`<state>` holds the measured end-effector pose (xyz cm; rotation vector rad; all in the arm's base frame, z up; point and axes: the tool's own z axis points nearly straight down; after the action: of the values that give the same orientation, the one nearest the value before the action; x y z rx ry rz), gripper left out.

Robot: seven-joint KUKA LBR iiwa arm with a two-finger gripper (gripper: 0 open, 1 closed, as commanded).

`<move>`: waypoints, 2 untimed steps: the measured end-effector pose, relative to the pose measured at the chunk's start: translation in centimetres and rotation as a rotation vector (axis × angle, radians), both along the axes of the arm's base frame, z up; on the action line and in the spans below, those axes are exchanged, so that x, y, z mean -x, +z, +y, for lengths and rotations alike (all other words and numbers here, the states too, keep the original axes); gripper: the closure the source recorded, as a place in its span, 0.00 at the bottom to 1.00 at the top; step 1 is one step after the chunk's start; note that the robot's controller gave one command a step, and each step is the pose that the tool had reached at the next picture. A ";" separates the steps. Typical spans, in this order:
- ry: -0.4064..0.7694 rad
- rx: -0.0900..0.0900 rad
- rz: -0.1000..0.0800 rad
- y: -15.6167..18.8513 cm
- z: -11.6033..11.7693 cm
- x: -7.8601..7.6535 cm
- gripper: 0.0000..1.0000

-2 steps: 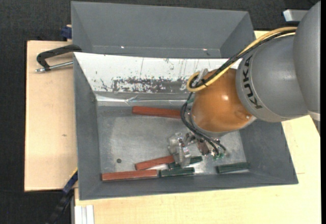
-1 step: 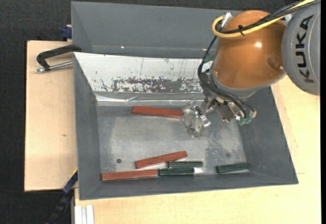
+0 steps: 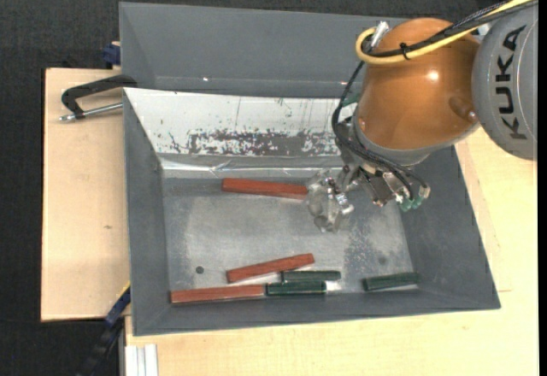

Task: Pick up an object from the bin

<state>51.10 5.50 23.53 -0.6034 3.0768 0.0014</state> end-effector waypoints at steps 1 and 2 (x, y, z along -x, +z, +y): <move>-0.076 0.000 0.004 -7.5 5.5 -0.1 0.00; -0.076 0.000 0.003 -7.4 5.5 -0.2 0.00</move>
Offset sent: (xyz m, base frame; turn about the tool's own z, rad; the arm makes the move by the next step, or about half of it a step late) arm 0.0000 0.0000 0.0000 0.0000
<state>51.26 10.97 16.11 -0.4866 3.1008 0.0023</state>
